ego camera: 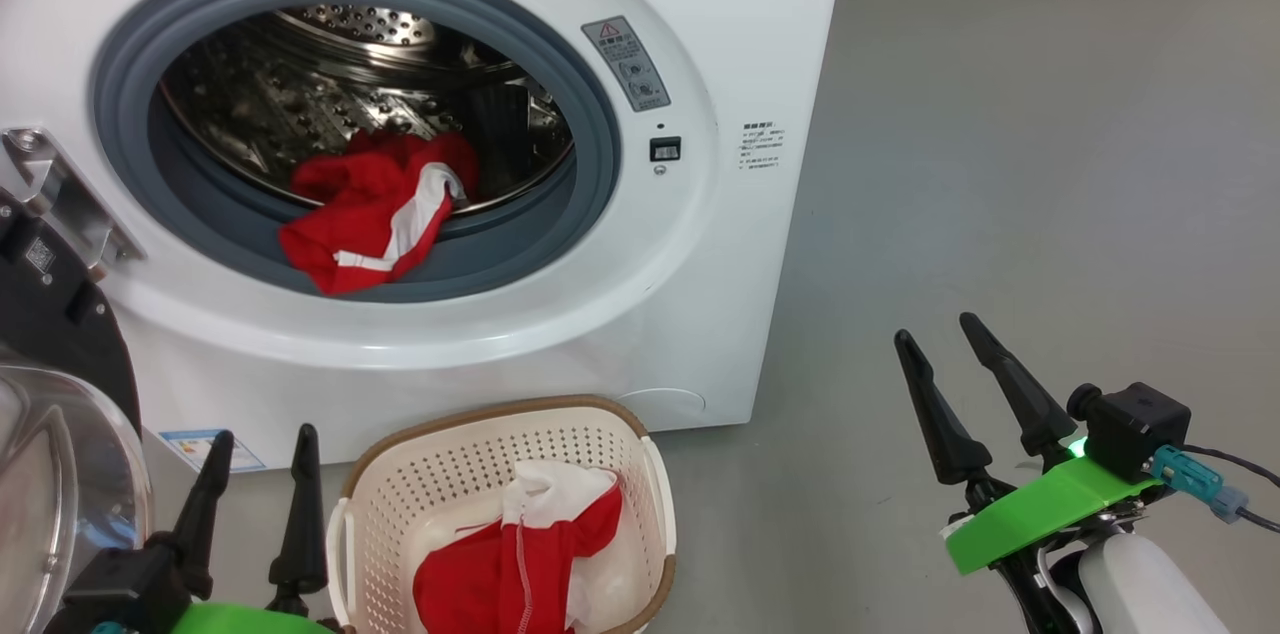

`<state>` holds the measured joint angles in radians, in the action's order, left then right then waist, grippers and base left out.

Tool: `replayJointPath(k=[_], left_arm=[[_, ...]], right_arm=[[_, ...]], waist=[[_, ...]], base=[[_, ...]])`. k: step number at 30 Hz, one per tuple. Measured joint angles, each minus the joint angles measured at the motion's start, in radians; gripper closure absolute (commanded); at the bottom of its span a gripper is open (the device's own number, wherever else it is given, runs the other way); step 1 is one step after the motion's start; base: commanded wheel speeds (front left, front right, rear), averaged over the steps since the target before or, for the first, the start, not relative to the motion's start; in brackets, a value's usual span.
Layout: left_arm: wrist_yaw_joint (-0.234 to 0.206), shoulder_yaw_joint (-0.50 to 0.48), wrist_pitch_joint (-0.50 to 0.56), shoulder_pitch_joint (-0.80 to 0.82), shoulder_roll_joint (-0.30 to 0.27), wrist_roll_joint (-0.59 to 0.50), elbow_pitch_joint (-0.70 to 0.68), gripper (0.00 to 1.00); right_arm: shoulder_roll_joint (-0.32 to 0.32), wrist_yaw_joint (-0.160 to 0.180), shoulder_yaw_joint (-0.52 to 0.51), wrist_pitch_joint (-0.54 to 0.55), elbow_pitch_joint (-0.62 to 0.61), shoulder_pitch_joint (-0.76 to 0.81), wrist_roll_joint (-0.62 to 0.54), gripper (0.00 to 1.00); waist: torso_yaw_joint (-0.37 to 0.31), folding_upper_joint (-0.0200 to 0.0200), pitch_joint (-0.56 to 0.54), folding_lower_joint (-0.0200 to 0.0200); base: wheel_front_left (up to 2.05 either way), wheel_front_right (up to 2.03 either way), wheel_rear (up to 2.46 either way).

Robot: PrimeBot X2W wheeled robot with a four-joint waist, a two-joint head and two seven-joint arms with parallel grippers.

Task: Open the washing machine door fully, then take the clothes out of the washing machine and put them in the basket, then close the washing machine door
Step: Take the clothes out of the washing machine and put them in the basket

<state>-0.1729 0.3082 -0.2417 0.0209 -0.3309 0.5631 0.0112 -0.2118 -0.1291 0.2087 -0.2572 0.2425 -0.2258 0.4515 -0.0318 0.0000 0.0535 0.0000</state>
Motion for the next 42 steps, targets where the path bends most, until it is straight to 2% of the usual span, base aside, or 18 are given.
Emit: replayJointPath(k=[19,28,42], left_arm=[[0.001,0.004,0.003,0.044,-0.009,-0.002,0.015,0.0],[0.052,0.041,0.06,0.259,-0.014,-0.019,0.12,0.0],[0.094,0.115,0.159,0.623,-0.016,-0.111,0.442,0.0]], right_arm=[[-0.001,0.0,0.002,0.0,-0.008,-0.004,0.0,0.0],[0.008,0.0,0.002,0.0,-0.03,-0.052,-0.003,0.0],[0.045,0.0,-0.007,0.0,-0.053,-0.117,-0.011,0.0]], waist=[[-0.008,0.0,0.047,0.0],[-0.025,0.0001,0.123,0.0],[-0.061,0.0001,0.263,0.0]], base=[[0.0,0.0,0.0],[0.0,0.0,0.0],[0.0,0.0,0.0]])
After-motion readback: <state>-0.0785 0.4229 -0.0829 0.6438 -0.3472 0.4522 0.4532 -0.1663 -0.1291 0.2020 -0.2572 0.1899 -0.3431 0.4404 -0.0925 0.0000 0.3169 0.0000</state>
